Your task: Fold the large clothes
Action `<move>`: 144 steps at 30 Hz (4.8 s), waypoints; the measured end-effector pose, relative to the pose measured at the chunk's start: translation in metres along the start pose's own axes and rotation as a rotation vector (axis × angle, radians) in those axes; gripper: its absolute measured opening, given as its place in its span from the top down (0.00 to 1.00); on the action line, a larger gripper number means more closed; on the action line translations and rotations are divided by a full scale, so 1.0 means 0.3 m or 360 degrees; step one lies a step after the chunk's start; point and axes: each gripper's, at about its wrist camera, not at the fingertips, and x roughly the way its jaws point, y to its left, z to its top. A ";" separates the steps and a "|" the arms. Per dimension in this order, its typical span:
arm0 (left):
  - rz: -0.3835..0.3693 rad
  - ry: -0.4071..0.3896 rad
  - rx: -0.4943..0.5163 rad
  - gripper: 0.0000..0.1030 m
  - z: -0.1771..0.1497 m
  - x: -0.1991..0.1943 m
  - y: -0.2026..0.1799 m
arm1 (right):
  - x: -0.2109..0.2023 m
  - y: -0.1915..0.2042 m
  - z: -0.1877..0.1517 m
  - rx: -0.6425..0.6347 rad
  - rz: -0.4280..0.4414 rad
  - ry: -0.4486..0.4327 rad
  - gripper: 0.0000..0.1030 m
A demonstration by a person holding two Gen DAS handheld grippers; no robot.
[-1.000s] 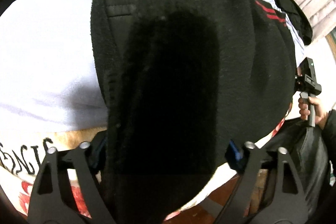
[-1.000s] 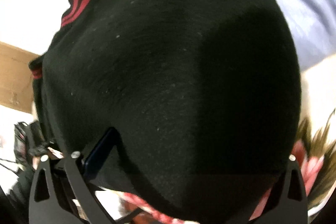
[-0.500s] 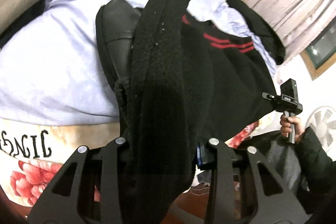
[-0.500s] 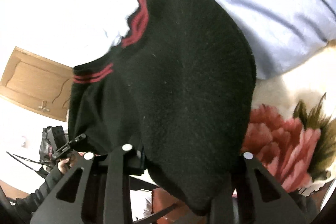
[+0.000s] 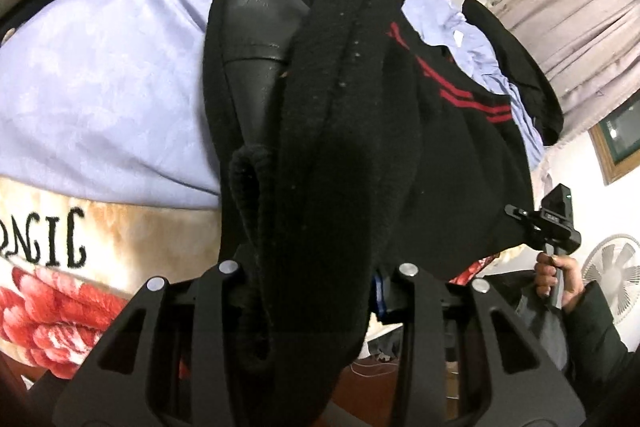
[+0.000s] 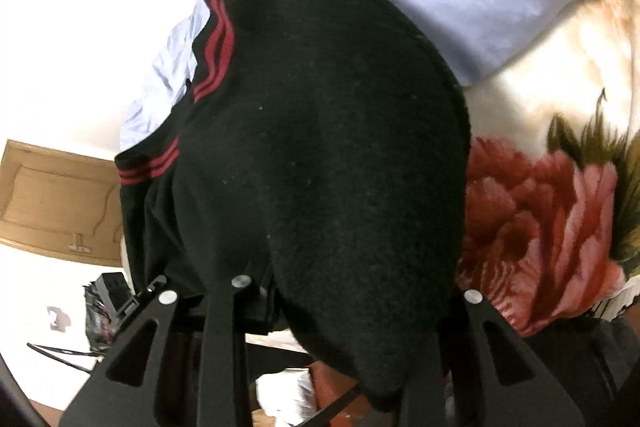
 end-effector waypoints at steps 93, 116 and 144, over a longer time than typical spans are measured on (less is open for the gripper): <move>-0.0227 0.0037 0.0519 0.79 0.374 -0.323 -0.269 | -0.278 0.411 0.141 -0.0352 -0.0013 0.0189 0.85; -0.0094 -0.0189 0.0619 0.80 0.576 -0.574 -0.337 | -0.191 0.818 0.299 -0.0644 -0.0101 0.0241 0.90; 0.0188 -0.0396 0.0403 0.83 0.750 -0.855 0.131 | 0.095 1.214 0.431 -0.0997 -0.0080 0.0287 0.89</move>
